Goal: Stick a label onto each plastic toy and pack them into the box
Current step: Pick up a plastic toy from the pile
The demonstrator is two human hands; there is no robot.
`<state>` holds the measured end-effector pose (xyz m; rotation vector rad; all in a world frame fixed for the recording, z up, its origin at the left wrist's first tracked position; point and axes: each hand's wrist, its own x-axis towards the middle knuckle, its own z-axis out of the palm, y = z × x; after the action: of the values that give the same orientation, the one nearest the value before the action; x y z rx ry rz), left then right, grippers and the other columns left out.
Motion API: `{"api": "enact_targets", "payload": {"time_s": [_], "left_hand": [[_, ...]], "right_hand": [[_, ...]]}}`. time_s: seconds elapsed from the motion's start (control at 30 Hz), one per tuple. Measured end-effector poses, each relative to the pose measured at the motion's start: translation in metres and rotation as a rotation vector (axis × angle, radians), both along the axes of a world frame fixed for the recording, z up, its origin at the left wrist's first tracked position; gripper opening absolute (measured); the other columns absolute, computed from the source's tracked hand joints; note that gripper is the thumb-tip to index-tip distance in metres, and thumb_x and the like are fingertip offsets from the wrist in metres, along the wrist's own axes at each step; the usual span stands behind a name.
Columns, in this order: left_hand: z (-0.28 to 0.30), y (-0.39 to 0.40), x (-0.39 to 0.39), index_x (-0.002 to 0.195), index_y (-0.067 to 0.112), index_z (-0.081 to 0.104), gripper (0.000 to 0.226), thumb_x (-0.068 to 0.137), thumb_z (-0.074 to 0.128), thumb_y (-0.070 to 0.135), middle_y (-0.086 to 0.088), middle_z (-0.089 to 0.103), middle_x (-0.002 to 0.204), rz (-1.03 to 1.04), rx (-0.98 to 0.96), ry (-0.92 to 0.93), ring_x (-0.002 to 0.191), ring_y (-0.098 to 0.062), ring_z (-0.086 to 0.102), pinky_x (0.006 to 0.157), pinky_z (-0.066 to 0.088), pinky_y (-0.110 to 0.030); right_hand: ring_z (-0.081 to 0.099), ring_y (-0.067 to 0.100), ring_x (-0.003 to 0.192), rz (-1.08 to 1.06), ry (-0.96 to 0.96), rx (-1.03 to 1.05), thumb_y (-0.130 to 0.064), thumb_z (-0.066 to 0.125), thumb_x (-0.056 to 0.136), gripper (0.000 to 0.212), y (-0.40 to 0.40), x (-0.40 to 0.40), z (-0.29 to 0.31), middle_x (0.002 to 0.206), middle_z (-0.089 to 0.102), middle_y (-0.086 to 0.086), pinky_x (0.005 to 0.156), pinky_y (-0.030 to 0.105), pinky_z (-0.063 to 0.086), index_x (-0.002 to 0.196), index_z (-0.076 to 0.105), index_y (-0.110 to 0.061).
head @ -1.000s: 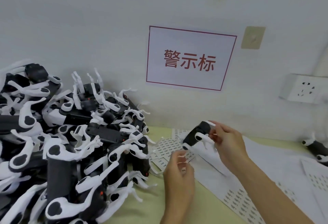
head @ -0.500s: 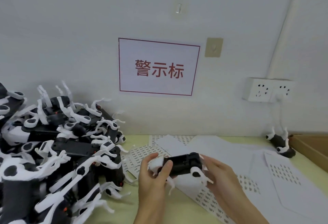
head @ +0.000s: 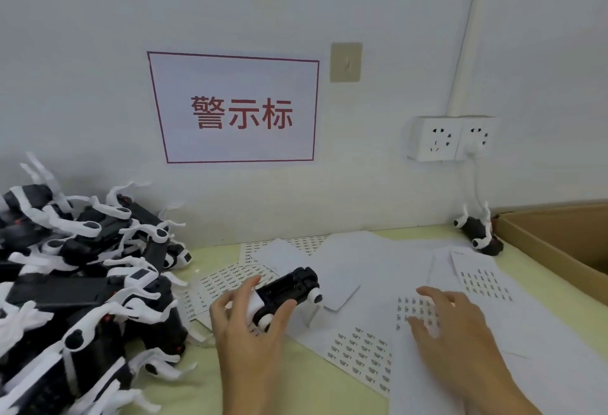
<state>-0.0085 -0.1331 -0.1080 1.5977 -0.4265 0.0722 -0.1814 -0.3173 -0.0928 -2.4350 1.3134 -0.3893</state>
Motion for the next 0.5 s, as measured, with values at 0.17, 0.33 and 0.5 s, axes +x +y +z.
{"api": "enact_targets", "payload": {"time_s": [0.17,0.33,0.5], "left_hand": [[0.004,-0.001,-0.008,0.119,0.027,0.06,0.047,0.082,0.068,0.054,0.009,0.035,0.125,0.19,-0.003,-0.35,0.119,-0.009,0.032,0.094,0.033,-0.024],[0.003,-0.012,-0.021,0.114,0.011,0.056,0.035,0.085,0.059,0.03,-0.019,0.051,0.118,0.266,0.014,-0.775,0.111,-0.021,0.039,0.089,0.04,-0.035],[0.002,-0.035,-0.054,0.1,0.025,0.059,0.013,0.088,0.056,0.028,0.007,0.055,0.102,-0.134,0.145,-0.747,0.096,-0.001,0.048,0.086,0.04,-0.012]], "right_hand": [[0.034,0.018,0.128,-0.023,0.098,-0.007,-0.063,0.045,0.091,0.068,-0.008,-0.007,-0.007,0.137,0.04,-0.007,0.105,0.038,0.033,0.149,0.02,-0.038],[0.038,0.013,0.119,0.053,0.01,0.022,-0.054,0.056,0.091,0.068,-0.009,-0.007,-0.009,0.122,0.043,-0.014,0.104,0.036,0.034,0.148,0.02,-0.043],[0.047,0.007,0.104,0.074,-0.384,0.178,-0.019,0.073,0.087,0.07,-0.007,-0.004,-0.006,0.109,0.048,-0.016,0.087,0.024,0.039,0.141,0.037,-0.045]]}}
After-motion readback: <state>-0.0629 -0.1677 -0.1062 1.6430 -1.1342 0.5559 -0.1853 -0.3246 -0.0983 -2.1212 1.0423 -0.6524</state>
